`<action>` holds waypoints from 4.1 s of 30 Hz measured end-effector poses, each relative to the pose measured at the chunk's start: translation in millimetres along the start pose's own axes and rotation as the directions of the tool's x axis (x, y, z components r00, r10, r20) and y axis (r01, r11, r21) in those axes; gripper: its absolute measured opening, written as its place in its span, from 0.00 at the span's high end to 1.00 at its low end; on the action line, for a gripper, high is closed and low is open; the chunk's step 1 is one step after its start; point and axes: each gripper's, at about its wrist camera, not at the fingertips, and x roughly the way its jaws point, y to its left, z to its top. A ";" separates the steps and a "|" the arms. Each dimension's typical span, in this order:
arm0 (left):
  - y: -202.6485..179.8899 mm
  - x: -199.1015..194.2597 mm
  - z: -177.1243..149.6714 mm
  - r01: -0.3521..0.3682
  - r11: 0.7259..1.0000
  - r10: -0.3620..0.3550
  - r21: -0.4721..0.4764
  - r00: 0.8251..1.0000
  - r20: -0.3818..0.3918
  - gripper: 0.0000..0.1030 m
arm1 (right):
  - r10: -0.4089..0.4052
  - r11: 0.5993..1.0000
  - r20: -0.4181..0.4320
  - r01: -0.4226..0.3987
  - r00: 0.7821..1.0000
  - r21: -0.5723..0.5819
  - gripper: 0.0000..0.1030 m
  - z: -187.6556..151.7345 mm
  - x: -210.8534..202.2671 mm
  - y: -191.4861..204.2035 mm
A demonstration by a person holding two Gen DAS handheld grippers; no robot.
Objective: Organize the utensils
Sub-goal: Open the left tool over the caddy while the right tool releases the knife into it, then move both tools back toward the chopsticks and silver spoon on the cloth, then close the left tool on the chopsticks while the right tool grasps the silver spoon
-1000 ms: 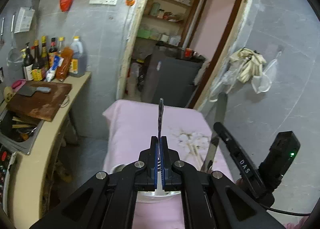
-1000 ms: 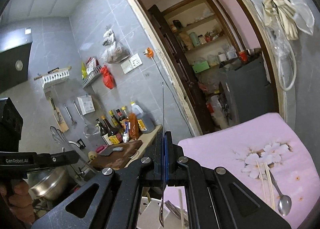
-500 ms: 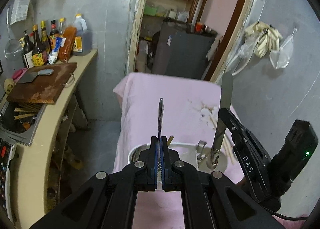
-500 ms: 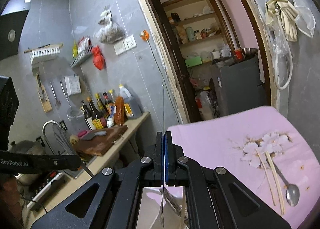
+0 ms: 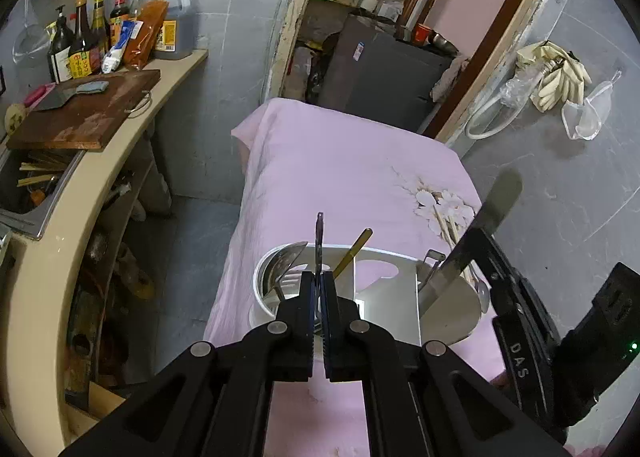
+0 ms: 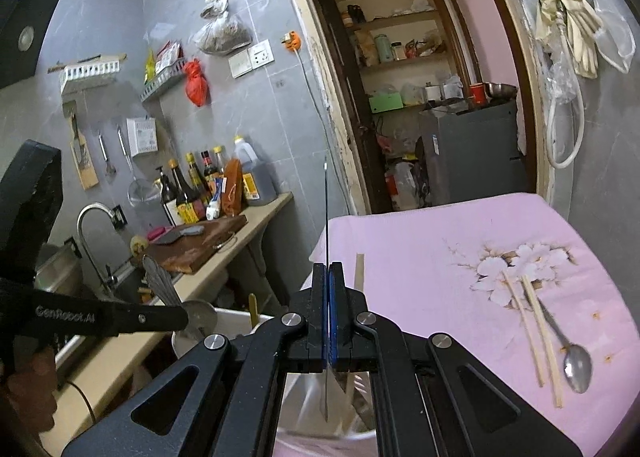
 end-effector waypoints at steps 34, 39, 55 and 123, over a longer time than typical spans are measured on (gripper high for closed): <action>-126.7 -33.0 -12.1 -0.071 0.997 0.060 0.010 0.905 0.421 0.06 | -0.126 0.992 0.120 0.129 0.985 -0.014 0.32 97.2 -114.4 -120.5; -166.3 -22.0 -18.7 -0.078 0.996 0.048 0.052 0.900 0.434 0.04 | -0.170 0.983 0.148 0.177 0.974 -0.037 0.20 103.8 -133.1 -152.7; -251.9 37.9 -36.0 -0.134 0.986 0.083 0.101 0.913 0.400 0.03 | -0.186 0.982 0.044 0.187 0.981 -0.021 0.16 90.9 -121.9 -261.4; -225.2 241.0 -7.6 0.008 0.998 0.001 0.065 0.989 -0.148 0.79 | 0.023 0.992 -0.562 -0.088 0.827 -0.088 0.77 -44.2 78.4 -261.4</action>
